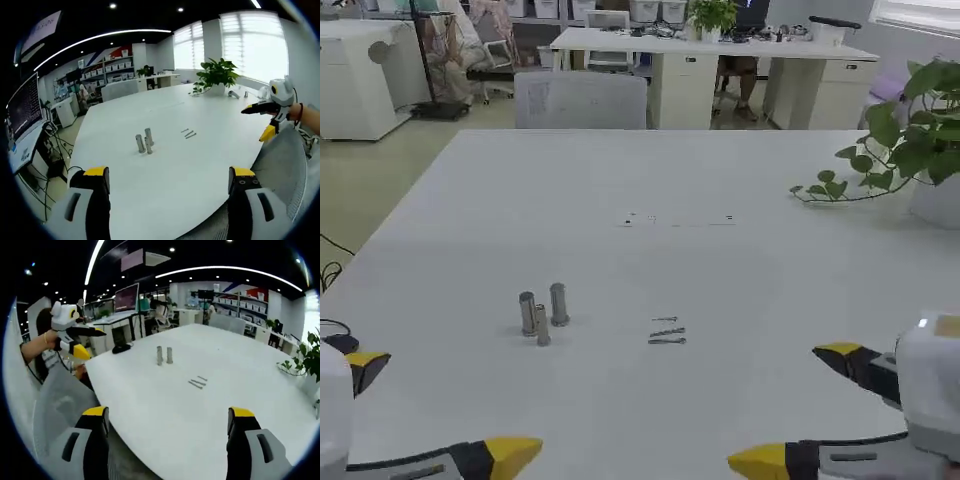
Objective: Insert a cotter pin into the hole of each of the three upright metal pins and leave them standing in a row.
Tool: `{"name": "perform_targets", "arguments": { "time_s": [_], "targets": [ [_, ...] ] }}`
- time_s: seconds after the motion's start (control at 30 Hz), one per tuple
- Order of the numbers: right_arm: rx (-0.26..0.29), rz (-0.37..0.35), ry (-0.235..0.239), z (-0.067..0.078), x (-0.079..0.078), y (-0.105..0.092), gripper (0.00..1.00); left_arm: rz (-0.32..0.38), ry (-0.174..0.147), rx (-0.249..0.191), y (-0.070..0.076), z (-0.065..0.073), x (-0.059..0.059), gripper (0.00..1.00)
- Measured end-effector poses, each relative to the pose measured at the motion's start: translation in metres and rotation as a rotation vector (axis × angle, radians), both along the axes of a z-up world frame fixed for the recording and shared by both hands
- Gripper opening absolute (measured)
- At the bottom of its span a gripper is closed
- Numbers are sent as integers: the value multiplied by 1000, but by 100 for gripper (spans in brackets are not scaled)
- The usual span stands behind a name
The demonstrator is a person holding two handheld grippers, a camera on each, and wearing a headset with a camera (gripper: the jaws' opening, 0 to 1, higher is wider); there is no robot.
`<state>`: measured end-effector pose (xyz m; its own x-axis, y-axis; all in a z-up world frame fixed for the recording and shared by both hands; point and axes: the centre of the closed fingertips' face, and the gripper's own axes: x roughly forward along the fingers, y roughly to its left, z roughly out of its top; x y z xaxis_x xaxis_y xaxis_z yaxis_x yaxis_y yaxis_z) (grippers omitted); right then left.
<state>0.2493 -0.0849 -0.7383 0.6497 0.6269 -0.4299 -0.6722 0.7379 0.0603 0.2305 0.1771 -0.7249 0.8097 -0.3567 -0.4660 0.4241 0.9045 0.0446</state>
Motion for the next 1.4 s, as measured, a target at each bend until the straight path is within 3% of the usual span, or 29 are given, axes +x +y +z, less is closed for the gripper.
{"name": "perform_targets", "arguments": {
  "time_s": [0.43, 0.8, 1.0, 1.13, 1.4],
  "targets": [
    [-46, 35, 10, -7, 0, 2, 90, 13, 19, 2, 6, -3, -2, 93],
    [-43, 49, 16, -7, -3, 5, 92, 7, 17, 6, 4, -1, -1, 94],
    [-79, 60, 24, -11, -4, 2, 94, -1, 18, 16, 2, 0, -1, 95],
    [-72, 57, 26, -11, -3, 2, 99, 1, 21, 18, 1, 0, -1, 97],
    [-68, 50, 21, -10, -1, 2, 100, 4, 23, 17, 1, -1, -1, 99]
  ]
}}
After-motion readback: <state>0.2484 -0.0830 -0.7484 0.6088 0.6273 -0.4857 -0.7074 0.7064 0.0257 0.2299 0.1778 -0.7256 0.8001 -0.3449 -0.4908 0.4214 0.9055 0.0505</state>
